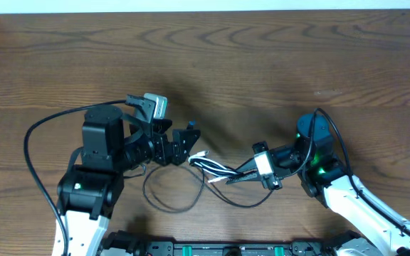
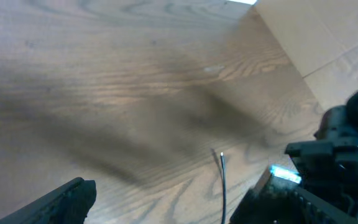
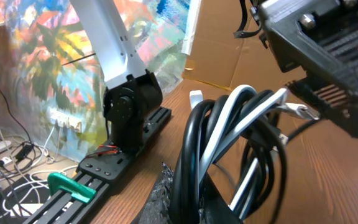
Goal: Untangle cables
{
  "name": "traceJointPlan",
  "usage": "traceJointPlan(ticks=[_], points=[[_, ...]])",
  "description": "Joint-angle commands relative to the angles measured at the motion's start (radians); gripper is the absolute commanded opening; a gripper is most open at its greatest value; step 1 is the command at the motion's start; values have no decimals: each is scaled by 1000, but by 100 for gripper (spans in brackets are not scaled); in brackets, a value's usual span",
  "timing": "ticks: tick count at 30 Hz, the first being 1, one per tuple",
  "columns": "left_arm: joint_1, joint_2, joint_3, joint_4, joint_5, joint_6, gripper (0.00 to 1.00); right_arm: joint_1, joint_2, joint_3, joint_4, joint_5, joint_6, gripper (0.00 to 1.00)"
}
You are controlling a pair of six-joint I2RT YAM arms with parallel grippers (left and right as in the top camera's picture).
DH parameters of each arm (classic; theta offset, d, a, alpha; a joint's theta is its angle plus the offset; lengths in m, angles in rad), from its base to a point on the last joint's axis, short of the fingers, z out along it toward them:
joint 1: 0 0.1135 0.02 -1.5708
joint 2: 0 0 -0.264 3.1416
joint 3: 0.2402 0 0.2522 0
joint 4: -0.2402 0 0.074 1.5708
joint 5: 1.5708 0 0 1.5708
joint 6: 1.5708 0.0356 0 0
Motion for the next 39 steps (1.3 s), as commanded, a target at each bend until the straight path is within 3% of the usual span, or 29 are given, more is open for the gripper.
traceJointPlan(ticks=[1,7,13,39], points=[[3,-49,11,-3,24,47,94,-8,0,3,2,-33,-11,1],[3,-135,11,-60,23,147,95,-8,0,3,3,-37,29,1],[3,-136,11,-148,23,154,95,-8,0,3,48,-55,28,1],[-57,-42,11,-68,183,161,95,11,4,3,77,-99,2,1]])
